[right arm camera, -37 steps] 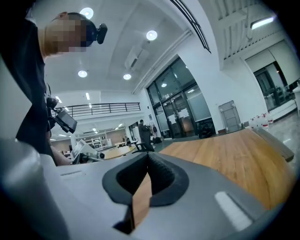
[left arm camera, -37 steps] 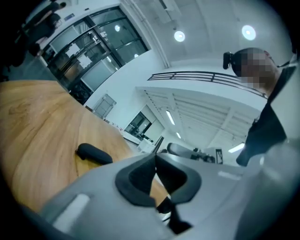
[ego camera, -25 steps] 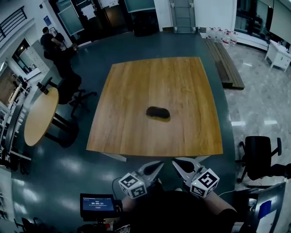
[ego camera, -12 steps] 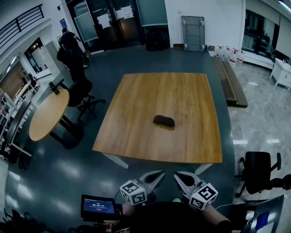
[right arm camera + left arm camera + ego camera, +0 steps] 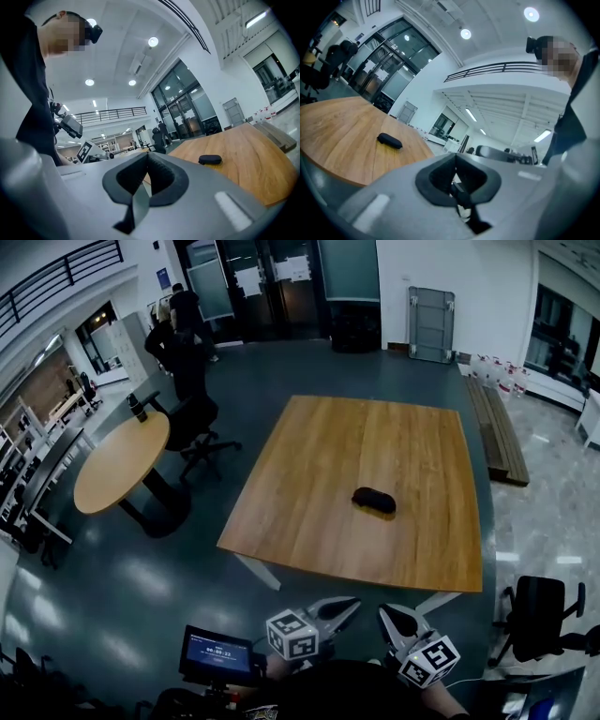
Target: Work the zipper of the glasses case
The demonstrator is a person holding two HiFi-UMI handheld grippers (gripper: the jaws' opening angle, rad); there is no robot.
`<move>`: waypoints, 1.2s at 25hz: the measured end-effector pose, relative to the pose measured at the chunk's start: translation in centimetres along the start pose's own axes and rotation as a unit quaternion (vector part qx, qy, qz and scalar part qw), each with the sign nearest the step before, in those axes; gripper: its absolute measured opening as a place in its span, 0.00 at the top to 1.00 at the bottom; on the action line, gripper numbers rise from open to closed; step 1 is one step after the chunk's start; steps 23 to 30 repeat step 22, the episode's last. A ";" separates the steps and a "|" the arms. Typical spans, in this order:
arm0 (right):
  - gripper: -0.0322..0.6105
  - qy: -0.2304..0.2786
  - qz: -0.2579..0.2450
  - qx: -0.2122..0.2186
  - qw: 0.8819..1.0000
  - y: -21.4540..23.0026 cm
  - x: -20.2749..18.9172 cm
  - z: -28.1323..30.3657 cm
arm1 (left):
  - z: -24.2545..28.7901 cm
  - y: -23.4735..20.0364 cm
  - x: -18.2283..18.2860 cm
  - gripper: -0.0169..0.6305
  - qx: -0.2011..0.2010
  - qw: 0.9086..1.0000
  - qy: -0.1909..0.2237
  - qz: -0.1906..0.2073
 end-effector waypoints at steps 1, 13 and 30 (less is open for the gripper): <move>0.94 -0.001 -0.005 0.000 1.000 -0.3 -0.1 0.2 | -0.2 -0.2 0.0 0.97 0.000 1.000 0.002 -0.002; 0.94 -0.008 -0.050 0.014 0.999 -2.8 -0.3 4.1 | -3.5 -2.4 1.6 0.97 0.001 0.999 0.030 0.018; 0.94 -0.012 -0.045 0.008 0.999 -4.2 -0.3 3.0 | -3.8 -0.9 1.7 0.97 -0.008 1.000 0.019 0.014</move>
Point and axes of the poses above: the fingertips, and each gripper's own axes: z forward along the fingers, y to its right, x out of its top, the point moved 10 cm from there along -z, backward along the fingers, and after that the axes turned 9 degrees about z, right-handed, at the moved point
